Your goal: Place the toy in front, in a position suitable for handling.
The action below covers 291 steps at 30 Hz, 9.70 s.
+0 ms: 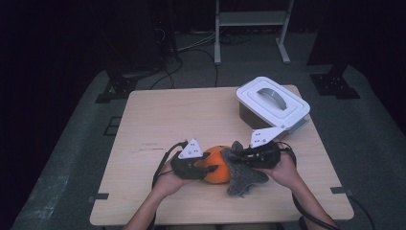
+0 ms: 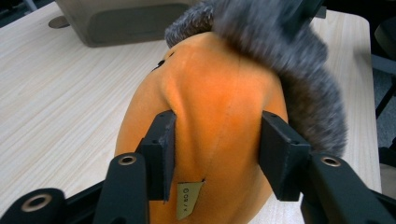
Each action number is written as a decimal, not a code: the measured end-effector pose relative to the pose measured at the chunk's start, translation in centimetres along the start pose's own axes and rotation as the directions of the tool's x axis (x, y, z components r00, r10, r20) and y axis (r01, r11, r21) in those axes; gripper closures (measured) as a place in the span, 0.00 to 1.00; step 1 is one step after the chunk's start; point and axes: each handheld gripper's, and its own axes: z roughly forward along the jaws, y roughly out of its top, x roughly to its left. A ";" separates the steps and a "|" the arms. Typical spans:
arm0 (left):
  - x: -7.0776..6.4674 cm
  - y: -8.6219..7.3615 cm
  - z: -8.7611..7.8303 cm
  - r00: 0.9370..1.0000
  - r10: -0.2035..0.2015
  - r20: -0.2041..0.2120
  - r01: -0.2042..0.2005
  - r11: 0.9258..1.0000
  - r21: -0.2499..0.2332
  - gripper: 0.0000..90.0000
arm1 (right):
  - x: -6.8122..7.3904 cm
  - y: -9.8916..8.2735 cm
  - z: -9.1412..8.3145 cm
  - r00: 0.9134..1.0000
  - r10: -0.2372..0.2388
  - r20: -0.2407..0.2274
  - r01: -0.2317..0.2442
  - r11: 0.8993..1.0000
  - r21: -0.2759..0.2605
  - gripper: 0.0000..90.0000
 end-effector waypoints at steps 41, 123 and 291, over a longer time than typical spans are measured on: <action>0.4 -0.8 1.1 0.993 -0.016 0.114 0.018 1.000 -0.016 0.23 | 0.0 -2.4 -0.1 0.992 0.033 -0.119 -0.022 0.996 0.092 0.90; -0.5 -1.5 1.4 0.987 0.001 0.163 -0.003 1.000 0.011 0.27 | -2.5 -6.2 -7.4 0.987 0.158 0.025 -0.160 0.984 0.075 0.92; -3.4 -1.5 1.8 0.988 0.073 0.137 -0.064 0.996 -0.069 0.31 | -9.4 3.5 -0.5 0.993 0.089 -0.076 -0.083 0.994 0.075 0.57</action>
